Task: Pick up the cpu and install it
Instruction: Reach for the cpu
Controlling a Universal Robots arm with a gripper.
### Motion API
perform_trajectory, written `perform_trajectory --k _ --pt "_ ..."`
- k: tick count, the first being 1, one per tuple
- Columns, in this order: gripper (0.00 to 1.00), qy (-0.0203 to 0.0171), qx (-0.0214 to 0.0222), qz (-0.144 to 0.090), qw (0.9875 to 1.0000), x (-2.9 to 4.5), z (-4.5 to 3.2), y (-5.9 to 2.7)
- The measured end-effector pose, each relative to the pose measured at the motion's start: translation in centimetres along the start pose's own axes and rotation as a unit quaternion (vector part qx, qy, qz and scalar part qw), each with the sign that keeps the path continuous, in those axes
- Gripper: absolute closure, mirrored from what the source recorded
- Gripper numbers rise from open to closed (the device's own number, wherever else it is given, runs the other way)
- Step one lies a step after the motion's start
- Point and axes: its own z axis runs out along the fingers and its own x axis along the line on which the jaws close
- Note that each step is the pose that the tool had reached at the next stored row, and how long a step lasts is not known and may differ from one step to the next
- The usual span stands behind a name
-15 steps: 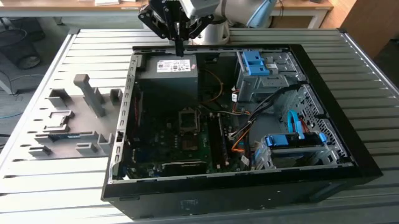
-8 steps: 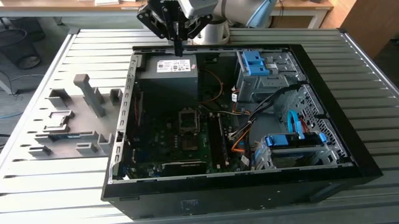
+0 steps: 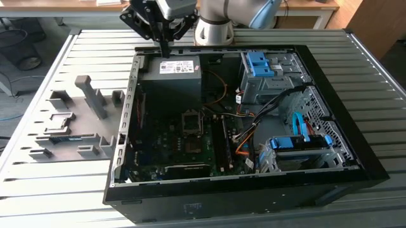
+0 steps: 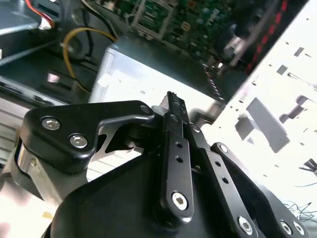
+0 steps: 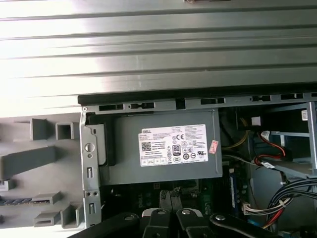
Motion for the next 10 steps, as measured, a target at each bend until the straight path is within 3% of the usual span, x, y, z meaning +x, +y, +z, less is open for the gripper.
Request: perform_trajectory --k 10 --pt "0.9 -0.0001 0.0 0.0 1.0 3.58 -0.08 -0.27"
